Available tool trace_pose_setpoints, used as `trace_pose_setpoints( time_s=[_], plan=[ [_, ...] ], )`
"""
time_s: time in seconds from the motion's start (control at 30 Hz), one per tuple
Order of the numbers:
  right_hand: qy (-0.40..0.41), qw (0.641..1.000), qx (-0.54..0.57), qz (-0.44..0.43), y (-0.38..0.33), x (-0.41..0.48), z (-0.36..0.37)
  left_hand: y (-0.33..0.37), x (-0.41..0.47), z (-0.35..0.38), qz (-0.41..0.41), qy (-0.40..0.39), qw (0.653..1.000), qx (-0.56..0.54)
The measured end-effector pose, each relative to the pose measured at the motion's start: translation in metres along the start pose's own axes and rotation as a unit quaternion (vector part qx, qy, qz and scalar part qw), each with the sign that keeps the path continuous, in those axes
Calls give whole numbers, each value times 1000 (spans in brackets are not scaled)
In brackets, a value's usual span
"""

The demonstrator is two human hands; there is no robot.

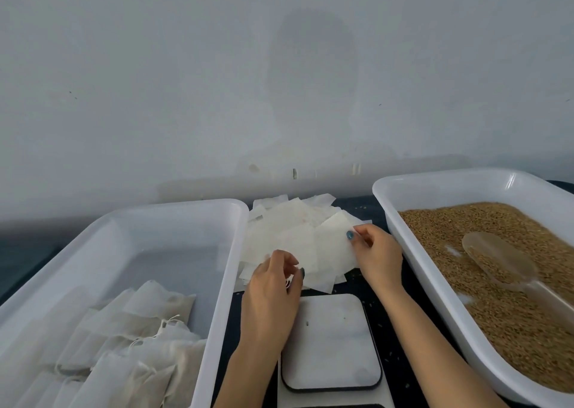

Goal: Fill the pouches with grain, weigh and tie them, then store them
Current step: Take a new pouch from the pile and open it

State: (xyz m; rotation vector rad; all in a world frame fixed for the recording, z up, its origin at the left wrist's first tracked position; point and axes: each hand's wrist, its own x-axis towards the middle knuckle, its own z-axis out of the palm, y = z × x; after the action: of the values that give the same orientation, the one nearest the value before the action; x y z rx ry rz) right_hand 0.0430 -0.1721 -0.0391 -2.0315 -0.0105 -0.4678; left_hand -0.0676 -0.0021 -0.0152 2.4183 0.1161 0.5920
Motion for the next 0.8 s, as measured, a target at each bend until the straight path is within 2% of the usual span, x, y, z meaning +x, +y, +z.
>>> trace_pose_setpoints(
  time_s=[0.13,0.2,0.27,0.33,0.4,0.43,0.5,0.57,0.8],
  plan=[
    [11,986,151,69,-13,-5,-7,5,-2,-2,69,29,997,-16],
    [-14,972,215,91,-25,-13,-15,12,-4,-3,118,39,992,-12],
    [-60,964,246,76,-38,-27,-26,21,-7,-3,120,36,990,-62],
    [-110,956,265,56,-48,-44,-37,29,-9,-4,63,16,980,-189],
    [-143,954,262,41,-51,-60,-46,38,-10,-5,-43,-21,935,-352],
    [-160,951,262,35,-52,-66,-49,39,-9,-5,-84,-25,918,-387],
    [-192,942,272,34,-50,-74,-52,38,-8,-7,-113,-6,927,-357],
    [-212,940,267,33,-48,-79,-53,33,-7,-8,-103,16,948,-300],
    [-206,948,236,47,-43,-77,-56,18,-4,-7,-106,8,948,-301]
  ],
)
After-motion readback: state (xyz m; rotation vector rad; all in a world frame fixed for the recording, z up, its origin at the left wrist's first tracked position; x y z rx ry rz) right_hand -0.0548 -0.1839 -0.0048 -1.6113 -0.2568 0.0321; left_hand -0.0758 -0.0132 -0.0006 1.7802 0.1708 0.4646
